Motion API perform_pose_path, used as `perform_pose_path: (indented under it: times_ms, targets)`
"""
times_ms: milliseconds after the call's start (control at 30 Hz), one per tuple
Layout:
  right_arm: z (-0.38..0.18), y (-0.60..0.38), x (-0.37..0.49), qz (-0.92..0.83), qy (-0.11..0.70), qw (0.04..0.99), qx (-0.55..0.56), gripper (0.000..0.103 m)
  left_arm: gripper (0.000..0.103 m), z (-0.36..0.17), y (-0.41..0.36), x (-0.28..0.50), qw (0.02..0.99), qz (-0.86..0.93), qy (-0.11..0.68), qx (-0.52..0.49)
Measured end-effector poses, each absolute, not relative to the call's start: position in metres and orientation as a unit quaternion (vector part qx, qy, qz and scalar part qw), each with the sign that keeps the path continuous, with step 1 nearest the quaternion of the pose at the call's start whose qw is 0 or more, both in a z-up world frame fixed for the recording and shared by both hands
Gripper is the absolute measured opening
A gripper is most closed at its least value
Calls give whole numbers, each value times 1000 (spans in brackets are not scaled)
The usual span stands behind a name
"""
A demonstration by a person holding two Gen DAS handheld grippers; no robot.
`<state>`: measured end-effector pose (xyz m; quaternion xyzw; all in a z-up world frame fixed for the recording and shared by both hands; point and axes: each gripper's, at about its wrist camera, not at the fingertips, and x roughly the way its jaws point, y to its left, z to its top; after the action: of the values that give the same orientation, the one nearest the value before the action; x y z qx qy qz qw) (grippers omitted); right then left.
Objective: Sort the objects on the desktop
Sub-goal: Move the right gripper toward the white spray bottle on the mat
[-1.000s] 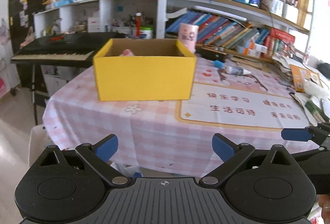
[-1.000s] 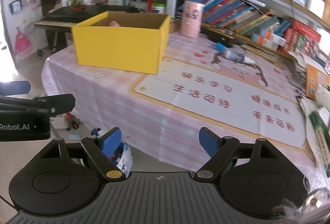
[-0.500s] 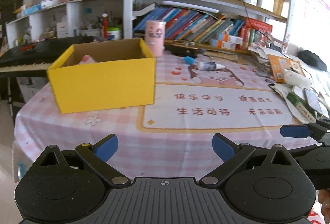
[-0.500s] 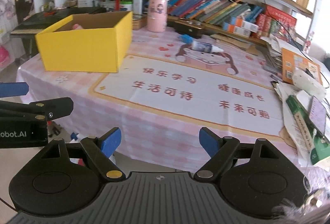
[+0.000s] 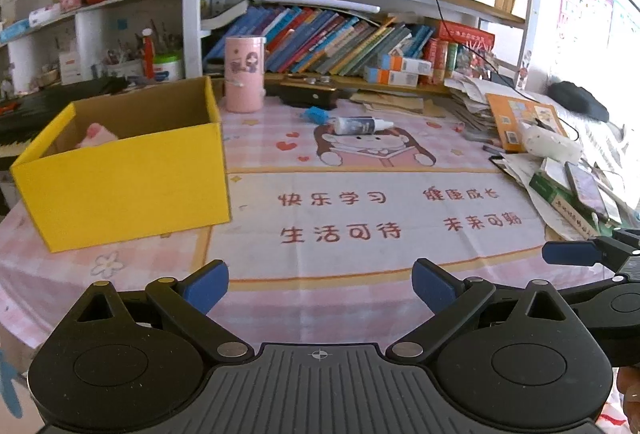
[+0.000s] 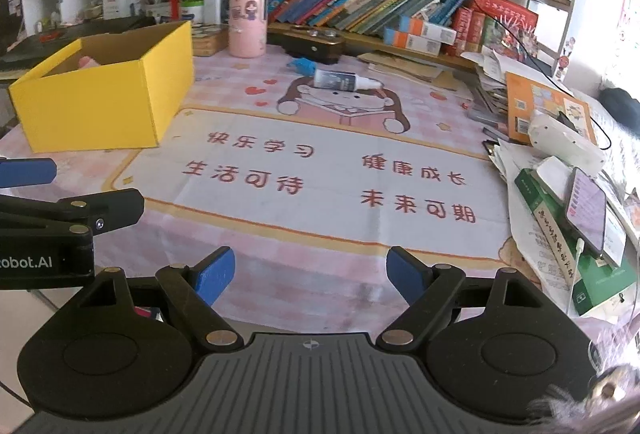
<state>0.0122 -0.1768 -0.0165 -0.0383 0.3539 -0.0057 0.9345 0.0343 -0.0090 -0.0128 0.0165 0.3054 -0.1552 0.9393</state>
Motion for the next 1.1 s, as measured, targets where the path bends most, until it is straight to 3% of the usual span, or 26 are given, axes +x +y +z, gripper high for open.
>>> perform_pose_path:
  times_ms: [1100]
  targets:
    - [-12,-273,178,94,361,925,-69,82,100,-8,-104,161,950,-59,306,-8]
